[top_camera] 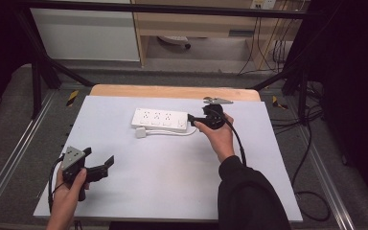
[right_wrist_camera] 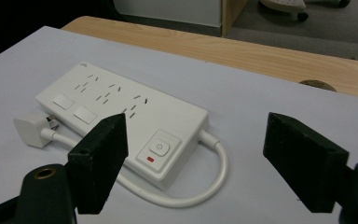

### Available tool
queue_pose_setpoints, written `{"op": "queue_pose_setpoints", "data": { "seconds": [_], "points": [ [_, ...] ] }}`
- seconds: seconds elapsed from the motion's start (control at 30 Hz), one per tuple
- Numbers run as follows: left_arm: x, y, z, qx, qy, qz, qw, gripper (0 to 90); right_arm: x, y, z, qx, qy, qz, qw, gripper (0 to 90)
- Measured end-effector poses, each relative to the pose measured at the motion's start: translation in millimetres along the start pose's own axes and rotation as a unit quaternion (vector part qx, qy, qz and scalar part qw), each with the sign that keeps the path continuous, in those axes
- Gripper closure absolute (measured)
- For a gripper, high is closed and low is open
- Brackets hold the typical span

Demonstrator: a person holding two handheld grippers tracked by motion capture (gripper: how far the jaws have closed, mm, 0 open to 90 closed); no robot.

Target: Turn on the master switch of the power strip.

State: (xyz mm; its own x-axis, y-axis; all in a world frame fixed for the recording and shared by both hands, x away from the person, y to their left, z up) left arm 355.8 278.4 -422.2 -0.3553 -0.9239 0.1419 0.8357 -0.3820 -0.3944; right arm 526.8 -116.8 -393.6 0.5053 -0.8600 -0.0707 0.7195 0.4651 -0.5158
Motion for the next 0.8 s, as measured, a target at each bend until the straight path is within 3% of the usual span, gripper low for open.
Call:
{"op": "queue_pose_setpoints", "data": {
  "seconds": [0.3, 0.8],
  "points": [
    [-0.8, -0.5, -0.2, -0.001, 0.002, 0.001, 1.0000, 7.3, 4.8, -15.3, 3.1, 0.007, 0.015, 0.012, 0.9998, 8.7],
    [-1.3, -1.4, -1.3, -0.003, 0.000, 0.002, 1.0000, 7.3, 21.8, -63.9, -4.0, 0.041, 0.022, 0.016, 0.9988, 7.9]
  ]
}}
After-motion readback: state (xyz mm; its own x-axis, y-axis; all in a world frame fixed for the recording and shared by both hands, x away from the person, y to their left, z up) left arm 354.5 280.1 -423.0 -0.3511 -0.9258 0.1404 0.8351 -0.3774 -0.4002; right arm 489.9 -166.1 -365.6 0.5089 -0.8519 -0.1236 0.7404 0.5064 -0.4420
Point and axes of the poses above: each handheld gripper's, and its own axes: y roughly forward along the jaws, z roughly out of its top, x roughly to its right, the point moved 2 cm from there along y, roughly forward along the jaws, and after that the axes turned 4 degrees about -y, right-handed, at the moved point
